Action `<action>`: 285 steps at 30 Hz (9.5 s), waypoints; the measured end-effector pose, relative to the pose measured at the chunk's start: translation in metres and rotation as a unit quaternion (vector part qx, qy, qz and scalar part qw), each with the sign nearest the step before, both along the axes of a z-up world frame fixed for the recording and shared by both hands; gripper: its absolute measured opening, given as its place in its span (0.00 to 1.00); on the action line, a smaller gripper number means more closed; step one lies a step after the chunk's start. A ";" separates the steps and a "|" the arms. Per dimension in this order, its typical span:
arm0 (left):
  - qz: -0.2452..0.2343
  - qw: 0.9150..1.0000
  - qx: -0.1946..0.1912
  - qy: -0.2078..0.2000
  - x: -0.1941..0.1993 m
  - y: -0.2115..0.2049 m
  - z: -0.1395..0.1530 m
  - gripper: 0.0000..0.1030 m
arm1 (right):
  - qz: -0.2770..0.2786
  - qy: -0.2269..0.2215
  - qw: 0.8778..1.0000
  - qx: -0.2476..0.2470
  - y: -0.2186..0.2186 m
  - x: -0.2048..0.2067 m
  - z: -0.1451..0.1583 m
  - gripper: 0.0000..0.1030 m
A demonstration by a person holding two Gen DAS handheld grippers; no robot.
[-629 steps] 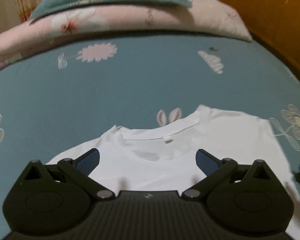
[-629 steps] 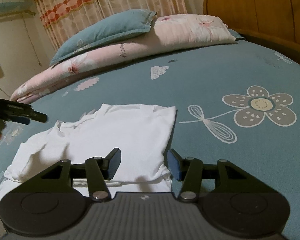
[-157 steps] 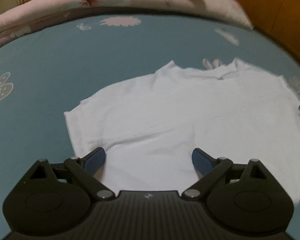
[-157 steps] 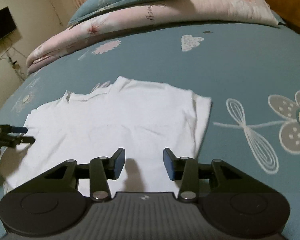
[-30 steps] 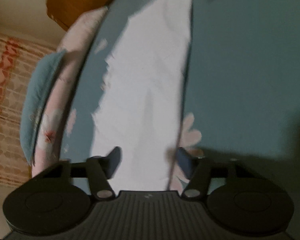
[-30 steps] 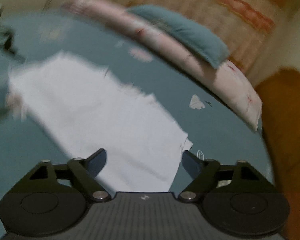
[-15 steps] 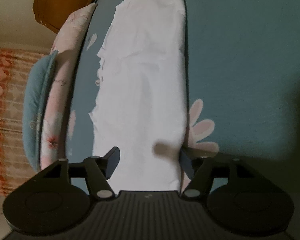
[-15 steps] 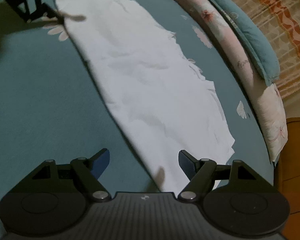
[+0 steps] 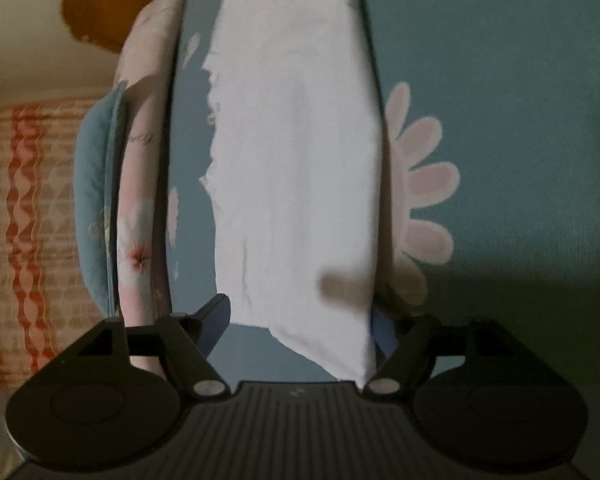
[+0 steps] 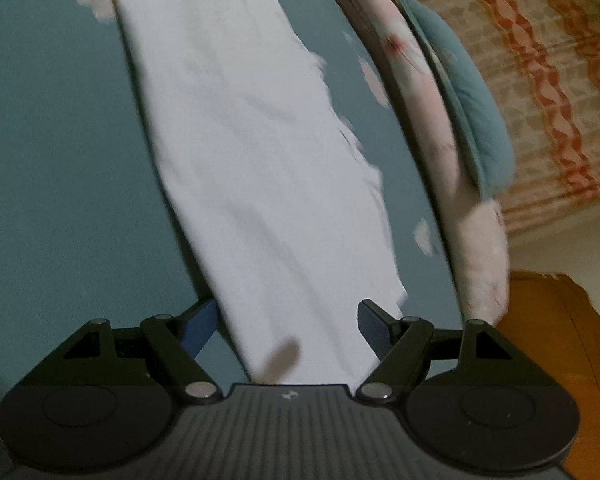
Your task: Fold clothes
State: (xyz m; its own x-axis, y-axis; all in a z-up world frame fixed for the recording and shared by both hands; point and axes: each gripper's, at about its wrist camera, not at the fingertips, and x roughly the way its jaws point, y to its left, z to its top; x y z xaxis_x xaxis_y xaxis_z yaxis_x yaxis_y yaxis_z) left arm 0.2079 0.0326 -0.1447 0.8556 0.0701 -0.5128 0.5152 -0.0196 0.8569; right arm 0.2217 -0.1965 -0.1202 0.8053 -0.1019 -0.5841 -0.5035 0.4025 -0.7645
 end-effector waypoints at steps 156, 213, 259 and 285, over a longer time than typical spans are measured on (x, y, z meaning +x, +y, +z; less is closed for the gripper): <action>0.433 0.673 -0.558 0.222 0.034 0.062 0.091 0.89 | -0.178 0.050 0.842 0.506 -0.077 -0.105 0.014 1.00; 0.363 0.729 -0.530 0.236 -0.088 -0.048 0.051 0.91 | -0.243 0.036 0.816 0.523 -0.099 -0.149 0.035 1.00; 0.375 0.379 -0.781 0.326 0.063 0.200 0.017 0.94 | -0.092 0.017 0.858 0.505 0.061 -0.134 0.081 1.00; 0.291 0.425 -0.775 0.365 0.083 0.185 0.016 0.93 | -0.023 0.088 0.879 0.468 0.138 -0.147 0.078 1.00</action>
